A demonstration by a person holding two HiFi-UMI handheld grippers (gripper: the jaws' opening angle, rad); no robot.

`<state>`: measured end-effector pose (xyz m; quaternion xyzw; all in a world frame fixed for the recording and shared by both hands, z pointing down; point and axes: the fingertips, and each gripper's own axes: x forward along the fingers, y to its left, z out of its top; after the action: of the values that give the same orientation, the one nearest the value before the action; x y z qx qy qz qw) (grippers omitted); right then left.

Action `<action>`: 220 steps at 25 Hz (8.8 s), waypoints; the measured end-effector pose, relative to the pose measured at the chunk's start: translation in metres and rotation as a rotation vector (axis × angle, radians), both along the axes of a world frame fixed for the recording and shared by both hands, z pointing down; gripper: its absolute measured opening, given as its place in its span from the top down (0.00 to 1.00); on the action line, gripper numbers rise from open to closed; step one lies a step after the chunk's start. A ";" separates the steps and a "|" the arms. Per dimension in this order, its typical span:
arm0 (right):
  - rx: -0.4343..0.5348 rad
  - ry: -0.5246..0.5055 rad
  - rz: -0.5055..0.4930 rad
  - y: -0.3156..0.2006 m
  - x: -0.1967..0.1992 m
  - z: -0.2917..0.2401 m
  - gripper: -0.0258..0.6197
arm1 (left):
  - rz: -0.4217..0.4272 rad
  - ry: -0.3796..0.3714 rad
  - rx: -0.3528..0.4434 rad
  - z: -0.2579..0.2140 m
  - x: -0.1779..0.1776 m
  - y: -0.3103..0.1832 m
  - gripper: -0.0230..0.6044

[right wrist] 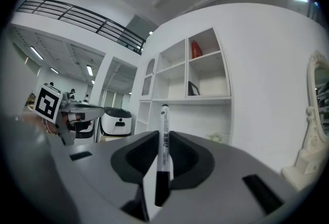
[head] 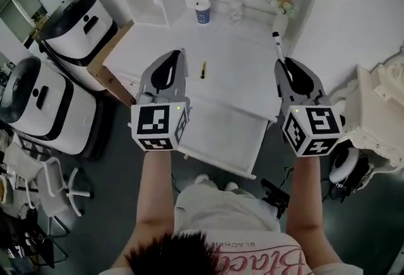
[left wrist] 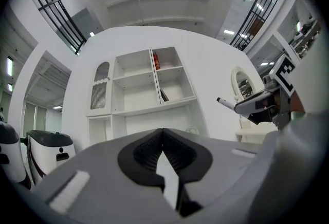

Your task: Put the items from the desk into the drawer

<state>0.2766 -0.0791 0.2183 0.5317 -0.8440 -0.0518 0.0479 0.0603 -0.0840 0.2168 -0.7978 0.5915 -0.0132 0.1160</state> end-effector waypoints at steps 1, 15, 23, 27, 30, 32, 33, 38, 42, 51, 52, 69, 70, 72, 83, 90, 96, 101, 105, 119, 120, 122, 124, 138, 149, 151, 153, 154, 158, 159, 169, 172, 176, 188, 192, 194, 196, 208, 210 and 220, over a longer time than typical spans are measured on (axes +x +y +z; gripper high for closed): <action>-0.006 0.003 0.005 -0.002 -0.003 0.002 0.85 | 0.004 0.001 -0.005 0.001 -0.003 -0.003 0.95; -0.235 0.041 0.043 -0.003 -0.036 0.094 0.85 | 0.070 0.018 -0.179 0.073 -0.033 -0.027 0.95; -0.407 0.074 0.037 0.005 -0.045 0.168 0.85 | 0.081 0.037 -0.253 0.109 -0.040 -0.032 0.95; -0.533 0.112 0.019 0.013 -0.053 0.221 0.85 | 0.075 0.042 -0.269 0.119 -0.047 -0.033 0.95; -0.623 0.130 0.003 0.024 -0.060 0.256 0.85 | 0.070 0.050 -0.291 0.129 -0.053 -0.032 0.95; -0.675 0.136 -0.009 0.030 -0.065 0.276 0.85 | 0.063 0.052 -0.309 0.138 -0.059 -0.030 0.95; -0.699 0.141 -0.013 0.032 -0.067 0.286 0.85 | 0.060 0.050 -0.317 0.142 -0.061 -0.029 0.95; -0.807 0.159 -0.016 0.039 -0.072 0.327 0.85 | 0.056 0.041 -0.338 0.154 -0.065 -0.027 0.95; -0.881 0.178 -0.028 0.038 -0.076 0.361 0.85 | 0.057 0.031 -0.347 0.160 -0.067 -0.027 0.95; -1.012 0.277 -0.044 0.029 -0.083 0.430 0.85 | 0.072 0.009 -0.383 0.182 -0.069 -0.030 0.95; -1.023 0.290 -0.044 0.029 -0.083 0.438 0.85 | 0.075 0.005 -0.386 0.183 -0.069 -0.030 0.95; -1.215 0.399 0.028 0.045 -0.079 0.506 0.85 | 0.054 -0.008 -0.425 0.201 -0.087 -0.023 0.95; -1.226 0.403 0.038 0.048 -0.077 0.509 0.85 | 0.052 -0.009 -0.427 0.202 -0.088 -0.022 0.95; -1.216 0.422 0.042 0.048 -0.074 0.510 0.85 | 0.051 -0.012 -0.430 0.203 -0.088 -0.022 0.95; -1.200 0.277 -0.004 0.044 -0.081 0.479 0.57 | 0.055 0.004 -0.419 0.193 -0.083 -0.029 0.95; -1.130 0.293 -0.035 0.031 -0.079 0.442 0.55 | 0.089 0.011 -0.386 0.177 -0.064 -0.034 0.95; -1.054 0.342 -0.064 0.021 -0.076 0.398 0.55 | 0.094 0.031 -0.332 0.153 -0.056 -0.037 0.95; -0.951 0.300 -0.094 0.008 -0.080 0.346 0.55 | 0.084 0.045 -0.280 0.125 -0.055 -0.037 0.95; -0.836 0.315 -0.097 0.000 -0.079 0.297 0.59 | 0.084 0.059 -0.235 0.103 -0.051 -0.036 0.95; -0.449 0.230 -0.025 -0.008 -0.066 0.141 0.88 | 0.099 0.047 -0.098 0.042 -0.037 -0.027 0.95; -0.415 0.224 -0.015 -0.008 -0.064 0.131 0.90 | 0.100 0.044 -0.090 0.039 -0.036 -0.026 0.95; -0.347 0.217 0.005 -0.008 -0.060 0.111 0.92 | 0.104 0.037 -0.073 0.032 -0.034 -0.025 0.95; -0.282 0.201 0.022 -0.007 -0.056 0.090 0.94 | 0.106 0.030 -0.055 0.025 -0.033 -0.023 0.95; 0.038 0.122 0.102 0.001 -0.032 -0.015 0.95 | 0.086 -0.003 0.012 -0.005 -0.024 -0.016 0.95; -0.027 0.129 0.016 -0.007 -0.041 0.003 0.95 | 0.006 -0.003 0.005 0.003 -0.034 -0.010 0.95; -0.064 0.123 -0.008 -0.012 -0.052 0.011 0.94 | 0.006 -0.003 -0.001 0.006 -0.043 -0.014 0.95; -0.090 0.128 -0.003 -0.019 -0.062 0.019 0.79 | 0.012 -0.002 -0.004 0.008 -0.053 -0.021 0.95; -0.099 0.130 0.010 -0.024 -0.067 0.021 0.77 | 0.018 -0.003 -0.005 0.009 -0.060 -0.025 0.95; -0.134 0.117 0.062 -0.041 -0.091 0.028 0.73 | 0.061 -0.020 -0.020 0.015 -0.086 -0.043 0.95; -0.143 0.112 0.071 -0.045 -0.098 0.030 0.70 | 0.072 -0.024 -0.025 0.016 -0.092 -0.048 0.95; -0.278 0.019 0.167 -0.096 -0.169 0.077 0.52 | 0.170 -0.033 -0.077 0.042 -0.162 -0.103 0.95; -0.329 0.006 0.188 -0.114 -0.189 0.103 0.52 | 0.188 -0.031 -0.103 0.057 -0.182 -0.117 0.95; -0.407 0.022 0.203 -0.136 -0.211 0.141 0.52 | 0.205 -0.029 -0.144 0.080 -0.203 -0.132 0.95; -0.636 0.091 0.214 -0.200 -0.228 0.264 0.63 | 0.245 -0.028 -0.213 0.120 -0.212 -0.185 0.95; -0.728 0.128 0.221 -0.216 -0.225 0.305 0.67 | 0.254 -0.032 -0.231 0.132 -0.209 -0.198 0.95; -0.772 0.137 0.227 -0.222 -0.224 0.322 0.68 | 0.254 -0.039 -0.238 0.138 -0.210 -0.204 0.95; -0.815 0.146 0.239 -0.227 -0.222 0.338 0.69 | 0.252 -0.054 -0.242 0.144 -0.211 -0.209 0.95; -0.928 0.126 0.246 -0.237 -0.217 0.374 0.79 | 0.236 -0.071 -0.277 0.170 -0.218 -0.222 0.95; -0.928 0.133 0.254 -0.238 -0.215 0.373 0.87 | 0.239 -0.067 -0.280 0.171 -0.215 -0.222 0.95; -0.842 0.167 0.252 -0.234 -0.216 0.344 0.87 | 0.255 -0.037 -0.277 0.160 -0.213 -0.211 0.95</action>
<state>0.0603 -0.3135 0.5626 0.5583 -0.7135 0.2597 0.3343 -0.1530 -0.2947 0.3773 -0.8744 0.4757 -0.0944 0.0164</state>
